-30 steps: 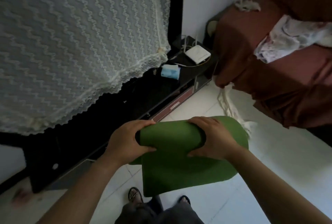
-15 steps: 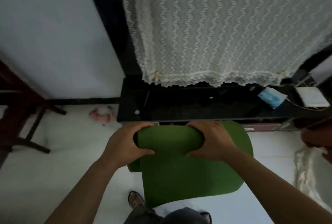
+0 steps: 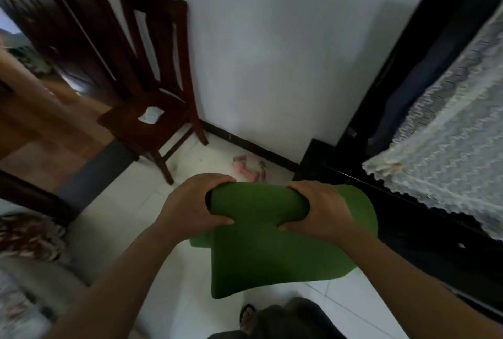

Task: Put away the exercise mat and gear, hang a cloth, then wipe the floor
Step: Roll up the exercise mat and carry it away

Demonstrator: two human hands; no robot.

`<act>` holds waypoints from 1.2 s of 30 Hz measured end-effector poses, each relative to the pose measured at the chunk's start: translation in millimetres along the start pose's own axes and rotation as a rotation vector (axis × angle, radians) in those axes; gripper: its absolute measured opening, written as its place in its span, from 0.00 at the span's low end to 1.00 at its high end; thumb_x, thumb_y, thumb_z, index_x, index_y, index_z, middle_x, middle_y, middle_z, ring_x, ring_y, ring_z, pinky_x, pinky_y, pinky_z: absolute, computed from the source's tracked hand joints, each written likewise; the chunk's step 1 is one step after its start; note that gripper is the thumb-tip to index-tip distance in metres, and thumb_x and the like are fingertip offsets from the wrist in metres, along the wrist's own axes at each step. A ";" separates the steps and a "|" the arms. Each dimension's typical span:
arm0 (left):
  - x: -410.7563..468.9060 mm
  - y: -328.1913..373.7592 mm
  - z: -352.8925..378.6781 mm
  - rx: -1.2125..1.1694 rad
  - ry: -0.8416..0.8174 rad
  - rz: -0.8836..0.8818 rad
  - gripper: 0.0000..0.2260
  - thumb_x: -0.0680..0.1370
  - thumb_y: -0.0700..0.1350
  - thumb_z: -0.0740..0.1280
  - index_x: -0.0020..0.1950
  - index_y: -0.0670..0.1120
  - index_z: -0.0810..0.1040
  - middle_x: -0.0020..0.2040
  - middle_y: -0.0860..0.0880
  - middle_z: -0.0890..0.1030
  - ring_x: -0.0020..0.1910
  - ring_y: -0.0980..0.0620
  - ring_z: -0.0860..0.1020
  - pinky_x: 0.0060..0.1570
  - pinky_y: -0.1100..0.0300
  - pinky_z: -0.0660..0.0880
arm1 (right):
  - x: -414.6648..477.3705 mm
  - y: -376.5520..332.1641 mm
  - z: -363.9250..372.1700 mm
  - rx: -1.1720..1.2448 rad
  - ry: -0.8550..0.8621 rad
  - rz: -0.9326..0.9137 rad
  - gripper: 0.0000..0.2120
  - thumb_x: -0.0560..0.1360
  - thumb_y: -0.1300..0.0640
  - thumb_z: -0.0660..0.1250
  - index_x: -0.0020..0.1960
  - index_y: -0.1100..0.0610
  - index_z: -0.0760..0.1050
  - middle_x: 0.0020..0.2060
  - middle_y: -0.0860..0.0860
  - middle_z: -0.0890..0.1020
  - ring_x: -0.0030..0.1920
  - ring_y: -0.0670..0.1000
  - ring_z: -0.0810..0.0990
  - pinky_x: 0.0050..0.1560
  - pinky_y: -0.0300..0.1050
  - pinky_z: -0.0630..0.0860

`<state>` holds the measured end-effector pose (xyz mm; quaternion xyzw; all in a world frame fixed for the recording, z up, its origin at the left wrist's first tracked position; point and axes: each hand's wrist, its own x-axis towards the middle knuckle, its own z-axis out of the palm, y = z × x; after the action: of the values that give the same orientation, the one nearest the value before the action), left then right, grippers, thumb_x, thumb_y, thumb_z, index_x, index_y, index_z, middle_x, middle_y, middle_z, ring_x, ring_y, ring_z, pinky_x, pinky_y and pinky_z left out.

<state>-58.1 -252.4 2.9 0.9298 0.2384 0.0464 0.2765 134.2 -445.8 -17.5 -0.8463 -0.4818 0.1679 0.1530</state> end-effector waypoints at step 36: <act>546.6 -278.8 -110.7 0.156 -0.329 0.201 0.33 0.66 0.57 0.75 0.68 0.54 0.66 0.66 0.54 0.71 0.65 0.52 0.68 0.64 0.57 0.65 | 558.6 7.1 4.3 0.026 0.069 0.327 0.37 0.60 0.38 0.75 0.65 0.47 0.71 0.62 0.47 0.76 0.63 0.51 0.73 0.66 0.47 0.63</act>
<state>283.4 262.8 -78.3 0.9625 0.0991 -0.0975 0.2330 405.6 35.5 -100.7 -0.9167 -0.3298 0.1675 0.1509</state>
